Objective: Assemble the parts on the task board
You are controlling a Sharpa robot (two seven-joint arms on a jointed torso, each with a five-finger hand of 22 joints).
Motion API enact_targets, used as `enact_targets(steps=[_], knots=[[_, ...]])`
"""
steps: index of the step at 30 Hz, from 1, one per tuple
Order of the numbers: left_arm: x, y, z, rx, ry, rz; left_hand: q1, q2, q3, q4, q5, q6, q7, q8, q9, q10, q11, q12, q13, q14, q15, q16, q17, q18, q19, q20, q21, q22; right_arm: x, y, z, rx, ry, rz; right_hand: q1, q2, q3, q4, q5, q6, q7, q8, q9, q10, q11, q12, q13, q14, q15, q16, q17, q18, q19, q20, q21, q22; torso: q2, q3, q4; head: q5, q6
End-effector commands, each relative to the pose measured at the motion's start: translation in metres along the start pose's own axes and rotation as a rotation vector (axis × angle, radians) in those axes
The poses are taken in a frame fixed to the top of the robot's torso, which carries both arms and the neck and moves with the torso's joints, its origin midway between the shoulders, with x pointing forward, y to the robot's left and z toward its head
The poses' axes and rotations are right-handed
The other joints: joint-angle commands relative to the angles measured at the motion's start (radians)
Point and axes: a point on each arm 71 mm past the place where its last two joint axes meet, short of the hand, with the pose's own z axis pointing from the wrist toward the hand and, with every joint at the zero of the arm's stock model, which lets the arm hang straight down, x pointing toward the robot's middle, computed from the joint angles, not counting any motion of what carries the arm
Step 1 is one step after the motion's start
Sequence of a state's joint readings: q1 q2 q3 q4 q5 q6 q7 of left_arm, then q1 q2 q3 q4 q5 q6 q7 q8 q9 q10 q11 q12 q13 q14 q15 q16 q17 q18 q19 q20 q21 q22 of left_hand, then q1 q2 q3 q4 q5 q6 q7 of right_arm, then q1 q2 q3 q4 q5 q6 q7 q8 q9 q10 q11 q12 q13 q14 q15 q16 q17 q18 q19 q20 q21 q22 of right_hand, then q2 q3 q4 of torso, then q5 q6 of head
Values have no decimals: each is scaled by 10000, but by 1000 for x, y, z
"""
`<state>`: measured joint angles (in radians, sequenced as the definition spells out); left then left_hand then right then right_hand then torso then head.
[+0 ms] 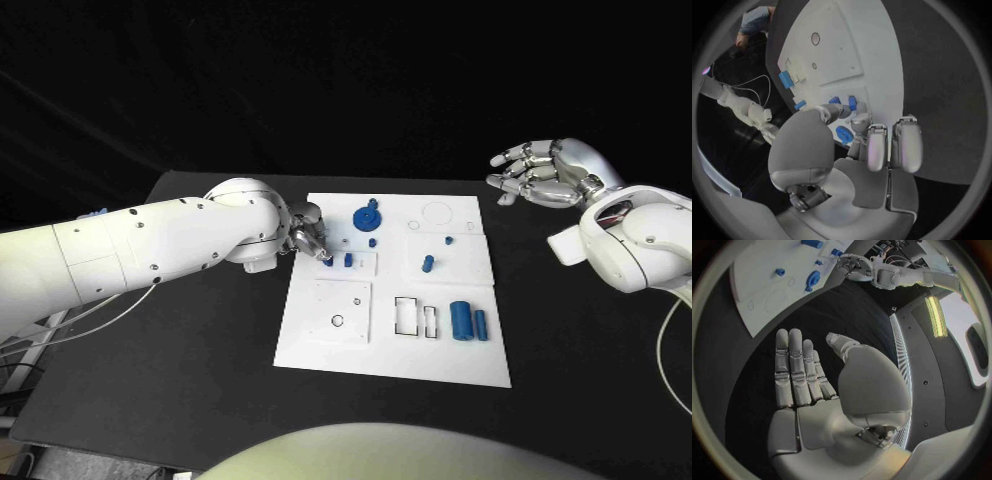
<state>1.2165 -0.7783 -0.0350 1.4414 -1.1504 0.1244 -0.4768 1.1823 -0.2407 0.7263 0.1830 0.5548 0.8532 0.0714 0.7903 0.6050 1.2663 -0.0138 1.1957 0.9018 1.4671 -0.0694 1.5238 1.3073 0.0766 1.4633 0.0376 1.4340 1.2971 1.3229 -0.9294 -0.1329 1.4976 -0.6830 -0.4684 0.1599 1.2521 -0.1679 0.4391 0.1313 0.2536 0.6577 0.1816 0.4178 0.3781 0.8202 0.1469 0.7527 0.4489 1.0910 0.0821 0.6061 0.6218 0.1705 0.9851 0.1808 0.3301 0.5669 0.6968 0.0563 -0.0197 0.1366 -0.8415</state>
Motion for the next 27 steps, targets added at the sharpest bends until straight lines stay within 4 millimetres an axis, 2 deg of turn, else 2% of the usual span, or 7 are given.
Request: enact_targets(steps=[1,18,24,27], knots=[[4,3,1,-206,285,155,42,-94,1718,-1794,50,61,-38,53,-2,72,3,39,40,830,-79,55,1874,-192,-12,-77,67,5,0,0,0,-87,-65,78,106,5,-15,46,30,-61,468,52,-10,-51,32,-75,-36,-67,-12,-66,-17,75,-74,40,-71,-26,-1,-4,-4,8,-5],[6,2,2,-189,536,-68,-74,-92,1624,-1703,112,86,-54,83,60,104,-8,21,30,835,-86,66,1892,-199,-1,-82,76,31,0,0,0,-62,-71,90,116,9,-25,36,32,-112,492,107,-20,-113,61,-113,-183,-134,19,-194,-71,82,-103,78,-178,-128,-7,8,-12,-1,-37],[7,2,2,-166,686,-189,-251,-79,1080,-1569,47,110,-164,226,324,258,-94,17,112,845,-141,87,1926,-205,9,-117,70,55,0,0,0,-37,-59,89,147,-1,-24,8,38,-140,502,136,-24,-144,71,-127,-255,-158,30,-254,-98,86,-113,94,-229,-180,-5,10,-8,-22,-44],[7,2,3,-174,693,-283,-349,-96,415,-1476,-164,27,-300,283,539,371,-187,-4,140,848,-209,94,1938,-202,8,-172,42,36,0,0,0,-35,-43,91,188,-15,-19,-31,46,-157,506,158,-26,-159,76,-133,-306,-170,35,-295,-116,89,-114,102,-262,-214,-3,8,-5,-26,-50]])
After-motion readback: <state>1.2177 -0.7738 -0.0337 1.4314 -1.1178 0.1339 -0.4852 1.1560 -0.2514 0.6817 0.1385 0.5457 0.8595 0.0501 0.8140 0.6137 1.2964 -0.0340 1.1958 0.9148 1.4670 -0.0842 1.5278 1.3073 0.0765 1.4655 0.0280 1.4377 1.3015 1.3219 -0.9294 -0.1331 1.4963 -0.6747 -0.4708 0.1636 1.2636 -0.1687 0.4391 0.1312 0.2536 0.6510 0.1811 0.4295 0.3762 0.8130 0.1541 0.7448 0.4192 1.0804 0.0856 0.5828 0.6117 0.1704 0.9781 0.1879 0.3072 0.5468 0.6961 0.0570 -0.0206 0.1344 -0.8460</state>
